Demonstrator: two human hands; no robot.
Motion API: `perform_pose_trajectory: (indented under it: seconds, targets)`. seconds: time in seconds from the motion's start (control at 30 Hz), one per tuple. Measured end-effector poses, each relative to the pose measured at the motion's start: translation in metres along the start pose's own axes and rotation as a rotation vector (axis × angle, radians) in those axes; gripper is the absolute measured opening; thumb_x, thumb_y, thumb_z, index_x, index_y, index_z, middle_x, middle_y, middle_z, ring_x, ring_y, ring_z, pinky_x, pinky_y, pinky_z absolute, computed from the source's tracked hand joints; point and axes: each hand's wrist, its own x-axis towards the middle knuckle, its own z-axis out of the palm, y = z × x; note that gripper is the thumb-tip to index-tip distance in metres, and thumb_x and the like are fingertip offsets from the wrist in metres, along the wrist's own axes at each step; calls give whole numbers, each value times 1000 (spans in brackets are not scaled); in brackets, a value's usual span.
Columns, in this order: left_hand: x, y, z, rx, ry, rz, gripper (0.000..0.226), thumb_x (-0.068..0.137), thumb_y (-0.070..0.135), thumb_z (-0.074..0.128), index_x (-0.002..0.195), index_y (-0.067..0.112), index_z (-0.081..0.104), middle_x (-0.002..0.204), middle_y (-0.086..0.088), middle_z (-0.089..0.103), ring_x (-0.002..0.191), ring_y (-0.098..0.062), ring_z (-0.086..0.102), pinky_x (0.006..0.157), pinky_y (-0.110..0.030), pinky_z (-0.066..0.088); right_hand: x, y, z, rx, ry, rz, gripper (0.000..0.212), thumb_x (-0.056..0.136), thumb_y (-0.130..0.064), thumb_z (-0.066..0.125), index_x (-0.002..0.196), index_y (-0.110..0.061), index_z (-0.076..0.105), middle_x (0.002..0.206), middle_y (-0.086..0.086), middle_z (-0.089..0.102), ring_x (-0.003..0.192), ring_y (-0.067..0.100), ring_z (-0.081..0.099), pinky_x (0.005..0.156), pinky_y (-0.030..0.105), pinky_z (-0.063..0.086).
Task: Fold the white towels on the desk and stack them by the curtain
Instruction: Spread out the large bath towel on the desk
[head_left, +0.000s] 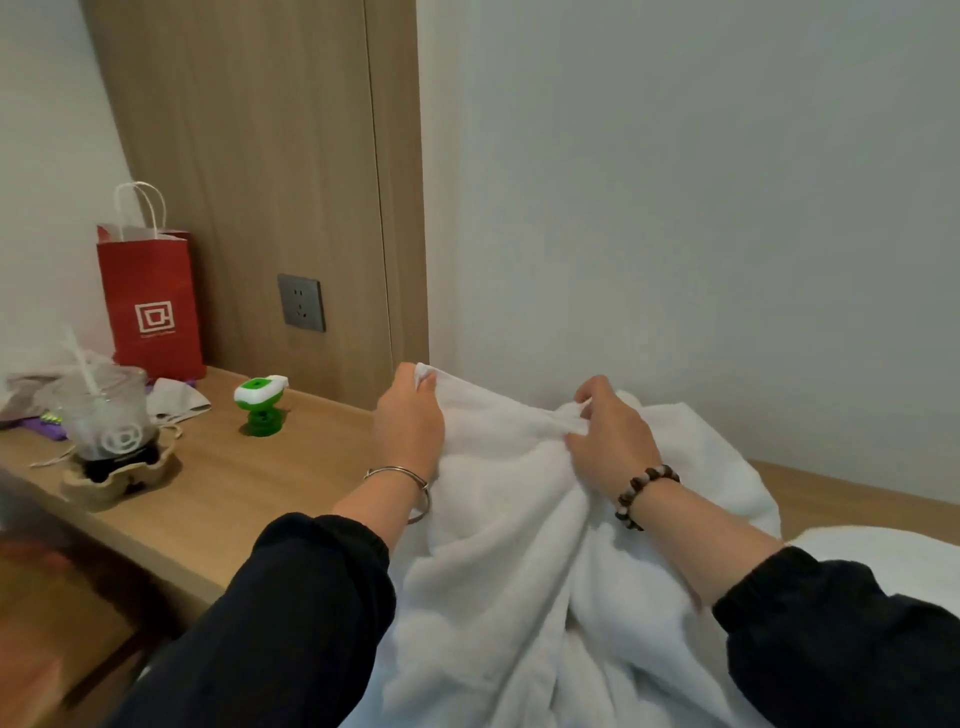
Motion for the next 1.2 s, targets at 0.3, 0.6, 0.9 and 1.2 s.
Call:
perform_pose_trajectory:
  seconds: [0.3, 0.6, 0.9, 1.2]
  targets:
    - [8, 31, 0, -143, -78, 39, 16, 98, 22, 44, 83, 22, 49, 66, 10, 53, 63, 6, 50, 54, -9, 37, 34, -16, -29, 254, -588, -35, 29, 74, 3, 68, 92, -20, 65, 103, -4, 62, 77, -1, 55, 71, 14, 45]
    - [10, 87, -65, -65, -279, -212, 24, 100, 28, 42, 77, 21, 46, 69, 1, 53, 64, -13, 50, 58, -21, 40, -13, -53, -87, 169, -790, 281, 55, 76, -29, 73, 48, -22, 26, 43, -12, 24, 42, 6, 24, 46, 21, 20]
    - [38, 108, -91, -96, -300, -250, 21, 100, 24, 42, 84, 13, 49, 72, 10, 50, 68, 0, 46, 57, -12, 36, -51, -89, -99, 326, -941, 337, 31, 77, -38, 77, 75, -8, 69, 73, 4, 61, 73, 11, 50, 67, 22, 39]
    - [71, 97, -104, -145, -258, -277, 17, 99, 21, 44, 89, 11, 53, 78, 4, 52, 70, -7, 47, 55, -8, 33, -48, -92, -97, 48, -825, 303, 58, 86, -31, 67, 51, -20, 23, 51, -4, 19, 47, 11, 19, 50, 26, 16]
